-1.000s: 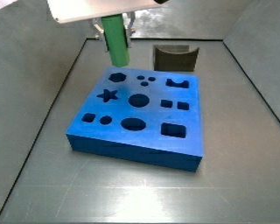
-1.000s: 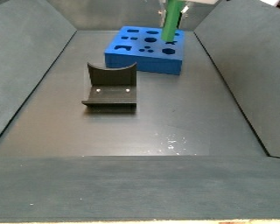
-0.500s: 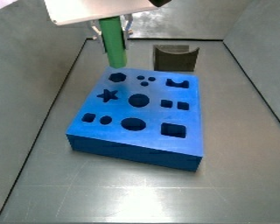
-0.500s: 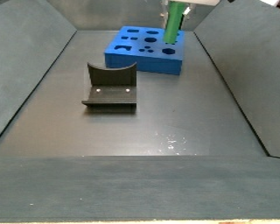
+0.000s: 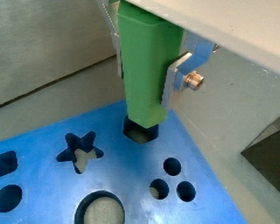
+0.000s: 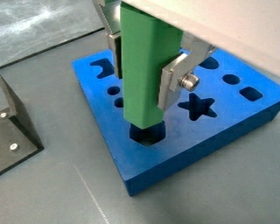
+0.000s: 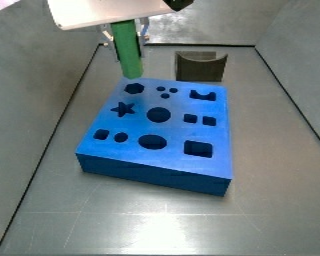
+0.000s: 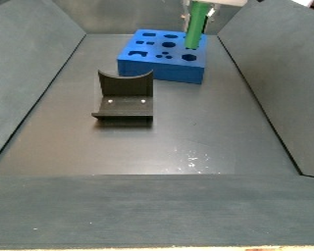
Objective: Pick up the hexagon object. Move up. Move to above the board. Insert the hexagon object.
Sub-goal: Insert the hexagon object.
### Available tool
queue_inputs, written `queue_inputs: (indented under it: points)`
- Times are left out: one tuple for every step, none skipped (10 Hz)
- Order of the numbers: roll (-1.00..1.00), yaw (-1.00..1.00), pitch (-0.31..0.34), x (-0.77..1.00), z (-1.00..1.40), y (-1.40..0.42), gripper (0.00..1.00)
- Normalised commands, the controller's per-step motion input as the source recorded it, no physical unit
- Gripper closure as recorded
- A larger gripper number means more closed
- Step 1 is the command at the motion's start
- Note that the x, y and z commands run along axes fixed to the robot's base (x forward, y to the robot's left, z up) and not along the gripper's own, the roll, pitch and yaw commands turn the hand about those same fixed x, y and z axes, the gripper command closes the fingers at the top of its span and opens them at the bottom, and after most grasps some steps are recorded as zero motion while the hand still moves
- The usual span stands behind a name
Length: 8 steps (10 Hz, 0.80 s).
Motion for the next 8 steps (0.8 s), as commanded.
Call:
queue_inputs:
  points:
    - [0.08,0.11,-0.020,0.07,-1.00,-0.02,1.00]
    - [0.06,0.10,-0.014,0.11,-1.00,-0.04,1.00]
    - [0.00,0.09,0.000,0.20,-1.00,-0.05,1.00]
    - [0.00,0.15,0.000,0.22,-1.00,-0.02,1.00]
    - [0.00,0.15,0.000,0.22,-1.00,-0.02,1.00]
    - [0.00,0.20,0.000,0.25,-1.00,-0.01,1.00]
    - [0.08,0.08,0.000,0.14,-0.44,-0.06,1.00]
    - [0.00,0.00,-0.160,0.00,-0.13,-0.08,1.00]
